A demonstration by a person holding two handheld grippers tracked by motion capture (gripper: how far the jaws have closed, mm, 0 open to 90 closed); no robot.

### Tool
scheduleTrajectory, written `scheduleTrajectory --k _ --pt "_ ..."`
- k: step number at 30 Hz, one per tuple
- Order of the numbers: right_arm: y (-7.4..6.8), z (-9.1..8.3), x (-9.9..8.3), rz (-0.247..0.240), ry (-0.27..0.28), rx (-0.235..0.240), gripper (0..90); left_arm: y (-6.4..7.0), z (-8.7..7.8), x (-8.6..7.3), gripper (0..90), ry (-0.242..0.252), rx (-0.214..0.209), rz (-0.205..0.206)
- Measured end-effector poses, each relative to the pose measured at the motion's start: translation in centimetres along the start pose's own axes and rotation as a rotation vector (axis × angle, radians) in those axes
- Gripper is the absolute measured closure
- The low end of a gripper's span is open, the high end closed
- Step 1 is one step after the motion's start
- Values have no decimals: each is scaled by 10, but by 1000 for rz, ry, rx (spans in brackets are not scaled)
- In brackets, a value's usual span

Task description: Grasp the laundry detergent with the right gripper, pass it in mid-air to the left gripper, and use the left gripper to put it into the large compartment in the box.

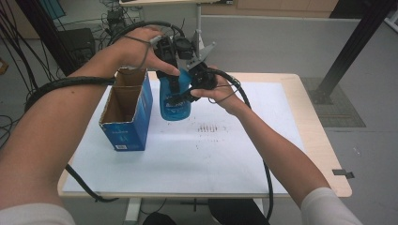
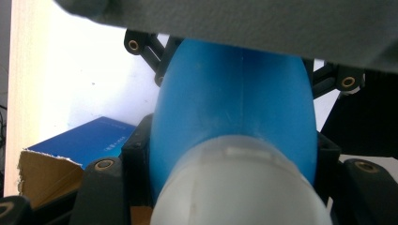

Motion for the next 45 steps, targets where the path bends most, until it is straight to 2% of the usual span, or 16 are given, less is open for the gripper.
scheduleTrajectory --k 8,14,17,20,24,28,32,37,41,45 --pt "-1 5 -1 4 -6 -1 361 2 -3 0 381 9 -9 -6" --pt "-1 -6 0 19 31 -51 245 2 -3 0 381 4 -5 -4" --pt "-3 -13 -1 36 13 -75 194 0 -2 -1 381 -5 -4 -15" --pt "-5 -22 -6 57 25 -107 170 -1 -1 -2 381 -11 -1 -29" --pt "-10 -28 -16 104 -2 -111 145 -2 -1 -3 381 -17 -3 -51" --pt "-17 -35 -24 161 -71 -128 130 -3 -4 -5 381 -19 -7 -77" --pt "-27 -45 -31 210 -139 -153 88 -5 -9 -6 381 -11 -18 -124" --pt "-42 -59 -37 244 -194 -163 83 -6 -16 -5 381 -25 9 -189" --pt "-51 -69 -40 270 -244 -184 61 -7 -23 -4 381 -35 14 -262" --pt "-59 -76 -44 276 -285 -201 67 -12 -32 -4 381 -40 23 -334"
Point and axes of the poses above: each handheld gripper's, and its own axes: z roughly forward along the jaws, x roughly out of its top, y roughly to its right, the point moved 3 cm from there along z, roughly forward along the jaws, and after that the axes turned 15 degrees about -z, right-handed, at the moved point
